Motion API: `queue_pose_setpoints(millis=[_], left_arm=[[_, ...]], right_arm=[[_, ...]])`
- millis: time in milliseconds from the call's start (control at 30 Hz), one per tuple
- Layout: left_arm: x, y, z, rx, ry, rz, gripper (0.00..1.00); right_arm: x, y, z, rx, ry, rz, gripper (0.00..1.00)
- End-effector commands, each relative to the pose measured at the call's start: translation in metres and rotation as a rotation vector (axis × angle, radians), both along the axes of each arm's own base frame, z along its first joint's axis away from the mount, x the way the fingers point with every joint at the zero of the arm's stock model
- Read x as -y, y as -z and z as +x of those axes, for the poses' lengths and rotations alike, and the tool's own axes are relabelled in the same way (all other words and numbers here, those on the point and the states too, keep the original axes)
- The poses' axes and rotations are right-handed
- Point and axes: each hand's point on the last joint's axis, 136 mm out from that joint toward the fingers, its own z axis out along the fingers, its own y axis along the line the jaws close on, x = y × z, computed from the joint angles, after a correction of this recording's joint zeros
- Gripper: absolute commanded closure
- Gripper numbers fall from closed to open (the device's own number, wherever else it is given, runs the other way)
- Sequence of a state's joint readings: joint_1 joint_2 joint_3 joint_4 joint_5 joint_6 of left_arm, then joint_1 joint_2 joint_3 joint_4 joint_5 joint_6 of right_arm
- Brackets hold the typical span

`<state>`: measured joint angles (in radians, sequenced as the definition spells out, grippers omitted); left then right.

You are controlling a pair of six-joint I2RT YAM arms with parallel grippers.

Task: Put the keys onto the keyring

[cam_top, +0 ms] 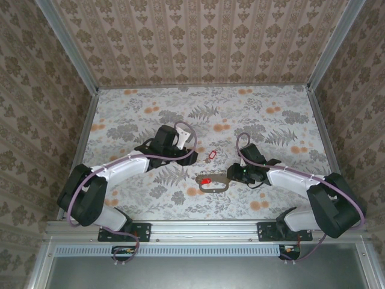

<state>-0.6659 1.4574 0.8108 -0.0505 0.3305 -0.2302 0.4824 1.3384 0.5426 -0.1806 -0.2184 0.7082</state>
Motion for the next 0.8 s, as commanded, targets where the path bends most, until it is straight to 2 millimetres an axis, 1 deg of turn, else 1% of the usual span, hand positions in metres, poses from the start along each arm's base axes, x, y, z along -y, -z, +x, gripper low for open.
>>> queue_pose_setpoints(millis=[0, 200, 267, 367, 633, 767], left_arm=[[-0.001, -0.008, -0.002, 0.032, 0.021, -0.018, 0.47], [-0.001, -0.008, -0.001, 0.031, 0.017, -0.017, 0.47], [-0.002, -0.008, -0.001, 0.031, 0.015, -0.015, 0.47], [-0.003, -0.008, -0.001, 0.03, 0.011, -0.014, 0.47], [-0.003, -0.008, -0.001, 0.026, 0.008, -0.013, 0.46], [-0.004, -0.009, -0.001, 0.022, 0.004, -0.01, 0.47]], right_arm=[[-0.003, 0.003, -0.004, -0.016, 0.009, 0.021, 0.67], [-0.007, 0.006, 0.004, -0.007, 0.011, 0.023, 0.69], [-0.008, 0.012, 0.005, -0.024, 0.007, 0.018, 0.7], [-0.01, 0.013, 0.008, -0.019, 0.003, 0.018, 0.71], [-0.014, 0.008, 0.015, 0.003, -0.021, 0.014, 0.72], [-0.026, 0.002, 0.019, 0.027, -0.091, -0.015, 0.73]])
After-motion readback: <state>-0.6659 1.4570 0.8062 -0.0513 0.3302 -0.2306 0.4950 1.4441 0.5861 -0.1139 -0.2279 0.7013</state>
